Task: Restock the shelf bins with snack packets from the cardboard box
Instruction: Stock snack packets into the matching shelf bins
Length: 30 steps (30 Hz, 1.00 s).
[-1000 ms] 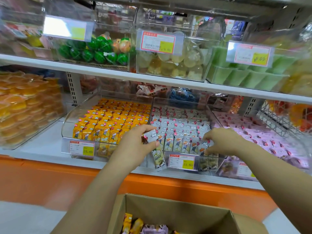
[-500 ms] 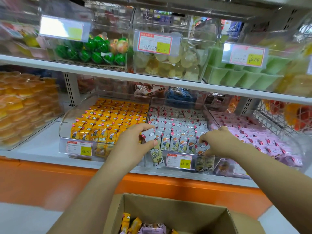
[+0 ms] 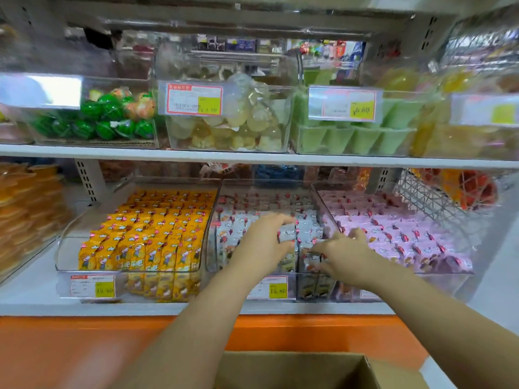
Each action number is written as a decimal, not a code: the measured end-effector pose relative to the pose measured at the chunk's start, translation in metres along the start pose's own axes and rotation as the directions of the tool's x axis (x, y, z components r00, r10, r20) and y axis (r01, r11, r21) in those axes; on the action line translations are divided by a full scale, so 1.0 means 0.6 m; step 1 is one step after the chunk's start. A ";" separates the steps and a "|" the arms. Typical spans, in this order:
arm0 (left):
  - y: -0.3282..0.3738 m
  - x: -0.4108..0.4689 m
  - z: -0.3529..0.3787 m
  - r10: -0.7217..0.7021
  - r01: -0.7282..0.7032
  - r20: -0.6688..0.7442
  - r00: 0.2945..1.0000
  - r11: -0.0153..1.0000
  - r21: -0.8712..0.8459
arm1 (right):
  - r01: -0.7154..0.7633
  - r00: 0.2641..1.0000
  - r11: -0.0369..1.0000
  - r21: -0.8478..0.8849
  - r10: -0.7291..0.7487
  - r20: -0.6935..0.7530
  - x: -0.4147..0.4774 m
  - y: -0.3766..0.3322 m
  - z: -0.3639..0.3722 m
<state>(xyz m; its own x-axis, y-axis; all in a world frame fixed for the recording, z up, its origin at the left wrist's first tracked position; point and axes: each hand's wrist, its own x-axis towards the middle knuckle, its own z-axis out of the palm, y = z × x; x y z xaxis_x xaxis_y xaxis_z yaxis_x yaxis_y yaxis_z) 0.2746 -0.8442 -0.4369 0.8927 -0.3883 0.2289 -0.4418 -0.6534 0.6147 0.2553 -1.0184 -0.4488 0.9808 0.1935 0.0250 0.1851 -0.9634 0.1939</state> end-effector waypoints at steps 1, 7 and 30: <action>0.000 0.007 0.013 -0.030 0.029 0.075 0.997 0.999 0.018 | 0.007 1.000 1.000 0.010 -0.006 -0.022 -0.001 0.002 0.003; -0.007 0.044 0.052 -0.132 0.127 0.221 0.966 0.991 0.036 | 0.068 0.985 0.995 0.075 -0.055 -0.165 0.004 0.022 0.024; 0.002 0.103 0.059 -0.233 0.028 0.514 0.826 0.927 0.375 | 0.206 0.947 0.978 0.010 -0.202 0.248 0.053 0.041 -0.018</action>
<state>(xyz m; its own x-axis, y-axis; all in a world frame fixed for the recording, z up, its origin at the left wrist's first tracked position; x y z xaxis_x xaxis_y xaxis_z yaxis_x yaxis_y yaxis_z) 0.3261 -0.8921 -0.4488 0.7944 -0.5022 -0.3417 -0.4176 -0.8600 0.2931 0.2906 -1.0338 -0.4329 0.9070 0.3322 -0.2587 0.3841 -0.9046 0.1850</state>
